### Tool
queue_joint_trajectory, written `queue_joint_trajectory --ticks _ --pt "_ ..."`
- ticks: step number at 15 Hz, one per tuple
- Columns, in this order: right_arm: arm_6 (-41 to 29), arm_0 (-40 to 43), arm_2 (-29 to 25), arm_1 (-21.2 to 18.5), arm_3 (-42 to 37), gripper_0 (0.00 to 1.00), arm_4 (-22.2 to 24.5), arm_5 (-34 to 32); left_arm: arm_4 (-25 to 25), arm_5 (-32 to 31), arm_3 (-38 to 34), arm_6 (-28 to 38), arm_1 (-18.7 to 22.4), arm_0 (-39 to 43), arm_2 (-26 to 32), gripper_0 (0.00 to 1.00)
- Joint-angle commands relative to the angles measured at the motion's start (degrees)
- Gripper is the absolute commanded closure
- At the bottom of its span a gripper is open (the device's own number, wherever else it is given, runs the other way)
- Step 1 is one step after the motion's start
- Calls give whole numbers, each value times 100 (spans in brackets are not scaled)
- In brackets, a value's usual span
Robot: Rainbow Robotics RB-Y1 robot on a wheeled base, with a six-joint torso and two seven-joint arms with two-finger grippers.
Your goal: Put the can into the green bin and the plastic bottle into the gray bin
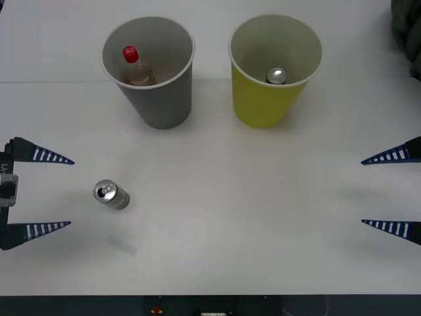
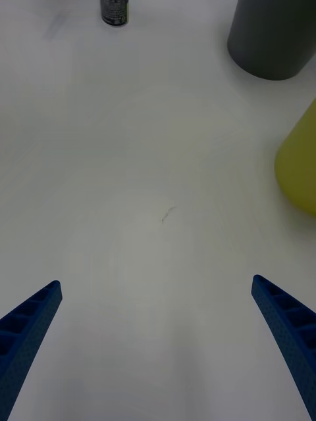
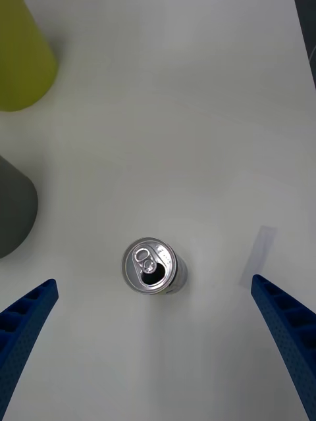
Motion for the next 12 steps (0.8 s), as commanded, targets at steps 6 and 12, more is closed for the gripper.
queue_joint_trajectory --ticks 6,12 --pt "0 0 0 0 0 0 0 0 3 58 92 -27 -383 -120 346 0" --pt "0 0 0 0 0 0 0 0 258 -136 795 -106 -383 -120 346 0"
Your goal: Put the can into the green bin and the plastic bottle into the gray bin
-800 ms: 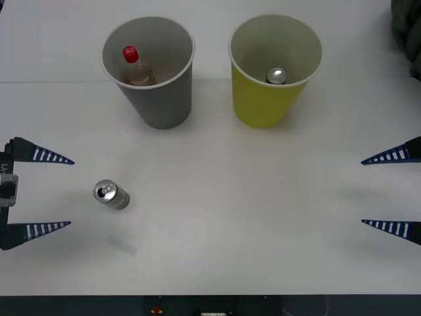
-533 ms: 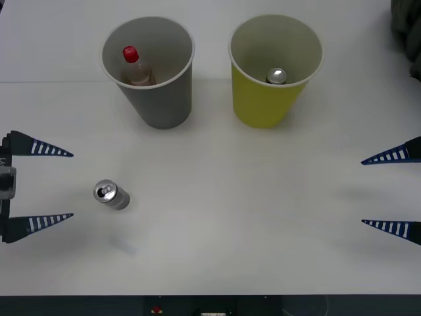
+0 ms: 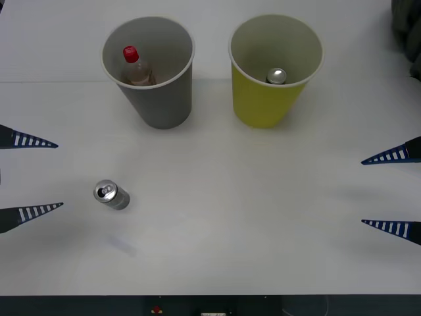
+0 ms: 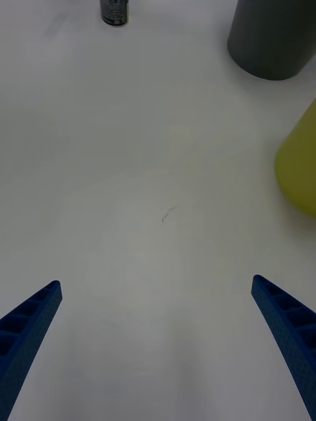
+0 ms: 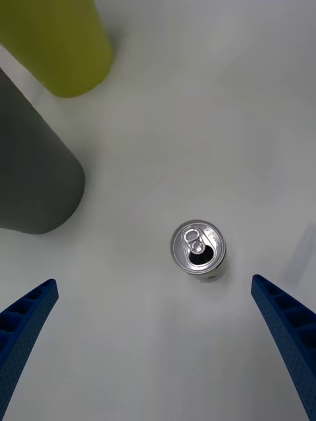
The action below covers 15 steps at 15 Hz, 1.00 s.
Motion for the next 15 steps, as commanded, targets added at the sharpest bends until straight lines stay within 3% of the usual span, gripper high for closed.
queue_joint_trajectory --ticks 1,6,15 --pt "0 0 0 0 0 0 0 0 260 -250 441 -19 -27 2 -1 0" --pt "0 0 0 0 0 0 0 0 523 -496 1056 -230 -334 2 -1 0" --pt "0 0 0 0 0 0 0 0 1429 -601 2656 -1750 -967 -7 -309 0"
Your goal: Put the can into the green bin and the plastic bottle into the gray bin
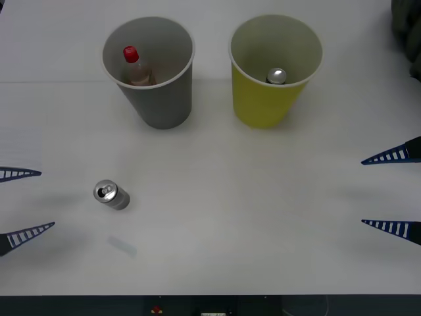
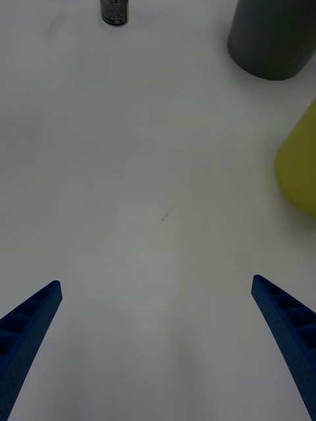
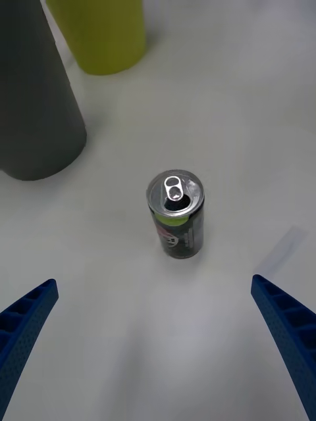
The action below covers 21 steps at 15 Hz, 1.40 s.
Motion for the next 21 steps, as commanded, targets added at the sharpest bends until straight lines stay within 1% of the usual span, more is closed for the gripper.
queue_joint_trajectory --ticks 1,4,7,9,14,19,21 --pt "0 0 0 0 0 0 0 0 407 129 489 -405 -99 -14 -291 0" --pt "0 0 0 0 0 0 0 0 715 217 1043 -642 -170 -330 -757 0" --pt "0 0 0 0 0 0 0 0 943 226 1641 -765 -460 -778 -1073 0" --pt "0 0 0 0 0 0 0 0 1022 226 1922 -844 -609 -963 -1187 0" --pt "0 0 0 0 0 0 0 0 1040 375 2106 -959 -1092 -1112 -1223 0" --pt "0 0 0 0 0 0 0 0 1207 577 2238 -1064 -1338 -1227 -1627 0" --pt "0 0 0 0 0 0 0 0 1251 595 2309 -1099 -1470 -1288 -1697 0"
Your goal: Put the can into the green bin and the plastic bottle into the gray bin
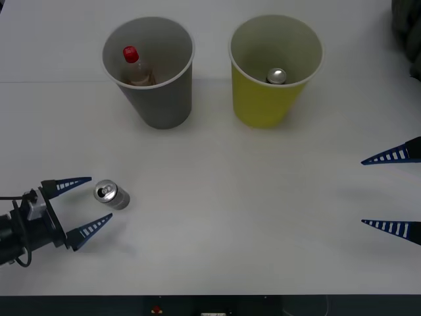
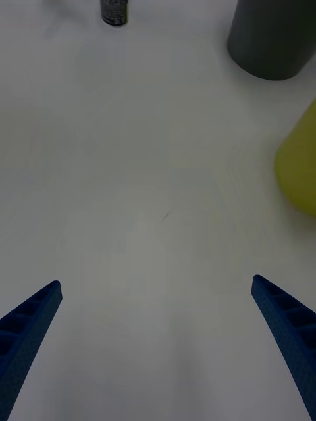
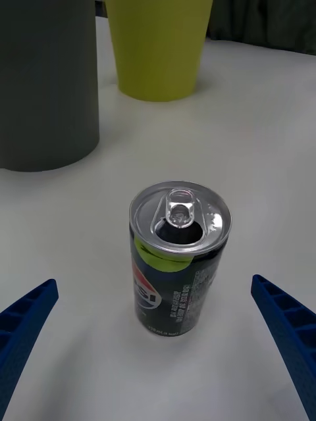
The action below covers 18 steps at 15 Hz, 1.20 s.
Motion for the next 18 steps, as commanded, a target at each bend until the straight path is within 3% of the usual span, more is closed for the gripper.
queue_joint_trajectory --ticks 1,10,11,12,13,18 --pt "0 0 0 0 0 0 0 0 43 75 72 -61 -219 -89 -71 0" --pt "0 0 0 0 0 0 0 0 34 470 72 -263 -536 -256 -282 0" --pt "0 0 0 0 0 0 0 0 25 470 72 -281 -536 -247 -291 41" --pt "0 0 0 0 0 0 0 0 25 479 72 -290 -536 -247 -291 96" --pt "0 0 0 0 0 0 0 0 17 488 72 -307 -536 -247 -291 100" --pt "0 0 0 0 0 0 0 0 17 479 72 -334 -536 -247 -299 100"
